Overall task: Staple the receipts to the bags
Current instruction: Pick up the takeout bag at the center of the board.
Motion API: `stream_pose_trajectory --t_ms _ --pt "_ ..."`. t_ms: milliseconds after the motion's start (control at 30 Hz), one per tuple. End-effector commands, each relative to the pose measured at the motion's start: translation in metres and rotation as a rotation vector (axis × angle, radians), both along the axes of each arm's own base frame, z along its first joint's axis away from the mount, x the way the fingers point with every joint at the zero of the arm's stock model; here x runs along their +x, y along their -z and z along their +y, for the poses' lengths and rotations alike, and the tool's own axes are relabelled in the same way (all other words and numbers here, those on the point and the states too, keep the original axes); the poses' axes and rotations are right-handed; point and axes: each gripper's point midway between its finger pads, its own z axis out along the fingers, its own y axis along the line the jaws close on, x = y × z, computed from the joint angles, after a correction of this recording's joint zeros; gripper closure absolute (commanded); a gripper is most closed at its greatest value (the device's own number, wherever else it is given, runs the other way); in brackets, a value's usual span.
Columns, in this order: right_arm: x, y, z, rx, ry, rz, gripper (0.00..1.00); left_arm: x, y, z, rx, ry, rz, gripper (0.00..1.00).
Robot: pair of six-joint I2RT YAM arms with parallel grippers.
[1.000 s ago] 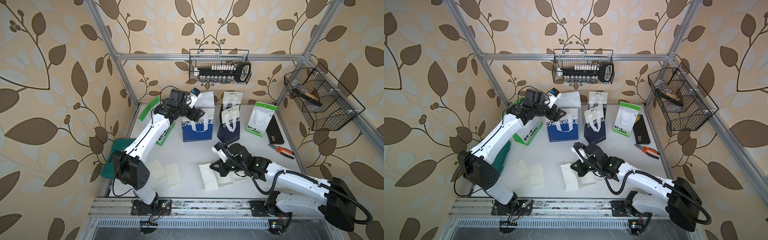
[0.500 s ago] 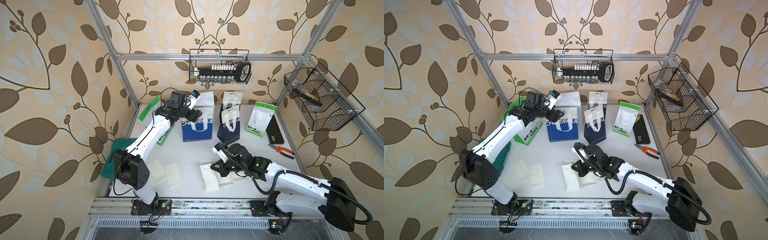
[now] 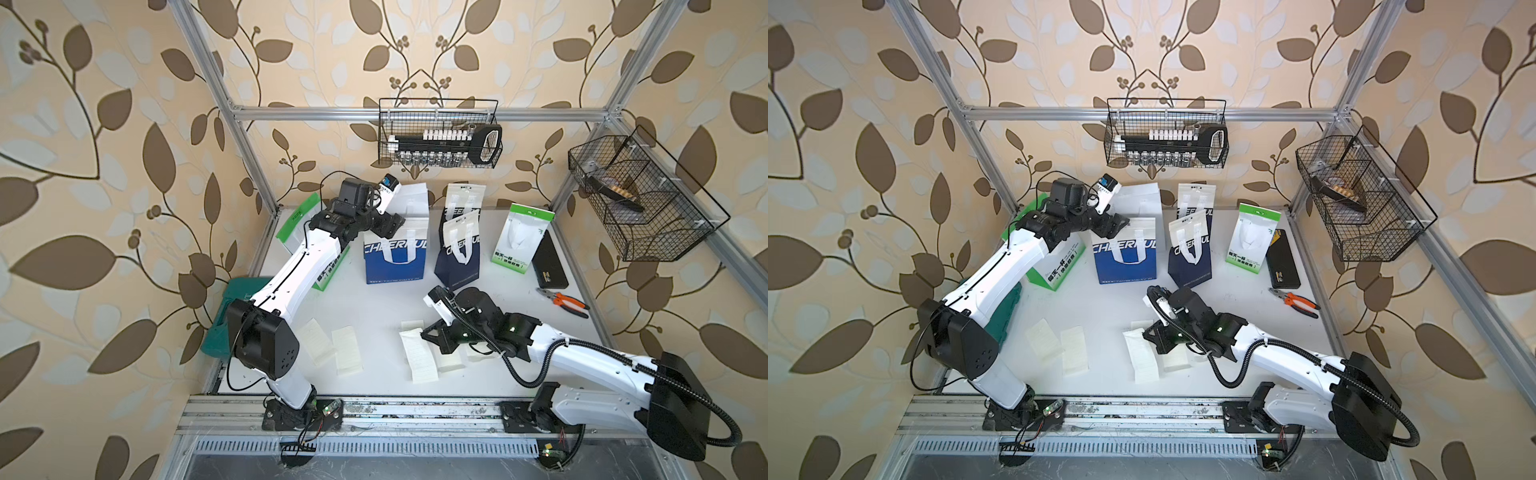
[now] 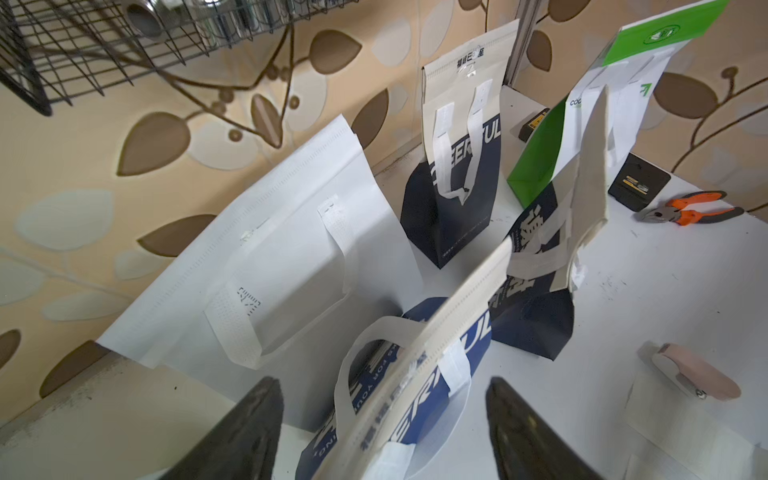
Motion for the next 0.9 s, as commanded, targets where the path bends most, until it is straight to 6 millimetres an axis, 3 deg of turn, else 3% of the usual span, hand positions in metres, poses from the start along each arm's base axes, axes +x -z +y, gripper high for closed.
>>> stream_pose_trajectory --t_ms 0,200,300,500,633,867 --pt "-0.001 -0.001 -0.001 -0.002 -0.010 0.000 1.00 0.009 0.003 -0.002 0.022 0.002 -0.009 0.22" --pt "-0.001 -0.002 -0.002 0.000 -0.010 -0.002 1.00 0.005 0.027 0.003 0.070 0.005 0.046 0.24" --pt "-0.001 -0.005 -0.002 0.002 -0.013 -0.007 1.00 0.005 0.040 0.013 0.093 -0.012 0.076 0.31" --pt "0.003 -0.008 -0.003 0.006 -0.010 -0.013 1.00 -0.013 0.030 0.014 0.048 0.020 0.072 0.50" --pt "0.010 -0.017 -0.006 0.021 0.004 -0.027 1.00 -0.021 0.039 0.014 0.047 0.031 0.109 0.60" --pt "0.020 -0.039 -0.008 0.048 0.016 -0.065 1.00 -0.044 0.031 0.015 0.000 0.049 0.101 0.71"
